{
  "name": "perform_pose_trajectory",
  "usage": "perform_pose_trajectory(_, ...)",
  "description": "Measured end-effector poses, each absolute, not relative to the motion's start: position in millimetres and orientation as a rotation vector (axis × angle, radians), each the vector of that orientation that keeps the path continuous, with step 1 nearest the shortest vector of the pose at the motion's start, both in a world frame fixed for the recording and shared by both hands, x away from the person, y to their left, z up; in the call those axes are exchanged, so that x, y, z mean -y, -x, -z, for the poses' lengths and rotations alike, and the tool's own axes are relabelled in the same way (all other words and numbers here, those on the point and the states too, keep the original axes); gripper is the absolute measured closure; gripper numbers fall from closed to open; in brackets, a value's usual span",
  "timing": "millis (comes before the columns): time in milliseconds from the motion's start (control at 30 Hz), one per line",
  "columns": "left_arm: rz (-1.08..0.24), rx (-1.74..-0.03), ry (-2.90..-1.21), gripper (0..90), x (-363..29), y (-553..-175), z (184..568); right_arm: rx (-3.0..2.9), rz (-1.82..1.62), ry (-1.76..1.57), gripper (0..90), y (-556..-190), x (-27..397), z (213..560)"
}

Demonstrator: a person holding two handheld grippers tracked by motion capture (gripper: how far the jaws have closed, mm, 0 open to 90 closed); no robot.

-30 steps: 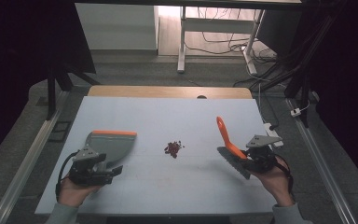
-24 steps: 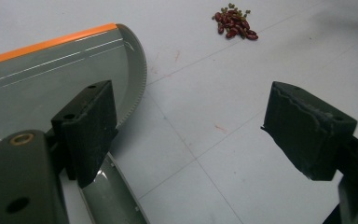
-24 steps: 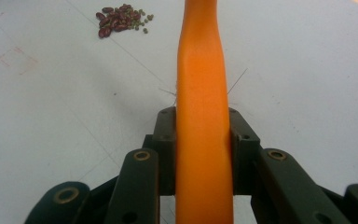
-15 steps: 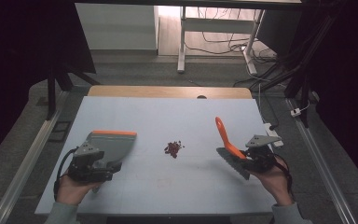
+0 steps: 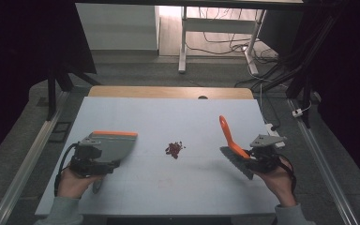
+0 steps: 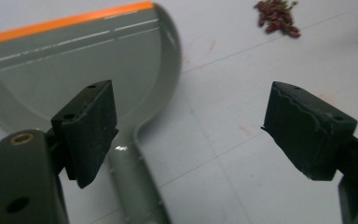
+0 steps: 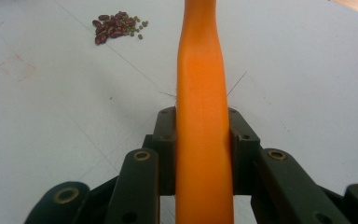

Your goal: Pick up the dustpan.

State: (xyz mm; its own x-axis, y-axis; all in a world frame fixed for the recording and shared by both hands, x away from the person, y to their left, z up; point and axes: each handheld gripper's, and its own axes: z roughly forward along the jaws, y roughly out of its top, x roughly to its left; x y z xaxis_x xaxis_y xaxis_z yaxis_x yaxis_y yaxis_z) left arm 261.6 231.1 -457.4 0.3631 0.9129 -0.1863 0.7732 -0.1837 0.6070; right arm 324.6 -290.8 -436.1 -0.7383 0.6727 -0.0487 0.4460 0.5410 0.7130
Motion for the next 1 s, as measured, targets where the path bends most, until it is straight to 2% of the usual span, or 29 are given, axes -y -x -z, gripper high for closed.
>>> perform_pose_trajectory(133, -0.322, -1.550, -1.993, 16.4, -238, -262, 458, -2.479, -0.988, -0.919, 70.6, -325, 288, 439)
perform_pose_trajectory(333, -0.270, -1.653, -1.976, 14.7, -252, -262, 471, -2.501, -0.974, -0.903, 70.6, -324, 283, 443)
perform_pose_trajectory(700, -0.177, -1.710, -2.029, 13.8, -248, -264, 489, -2.504, -0.952, -0.903, 70.6, -324, 281, 445)
perform_pose_trajectory(1000, -0.120, -1.715, -2.017, 17.9, -250, -269, 499, -2.496, -0.935, -0.878, 70.6, -323, 279, 444)
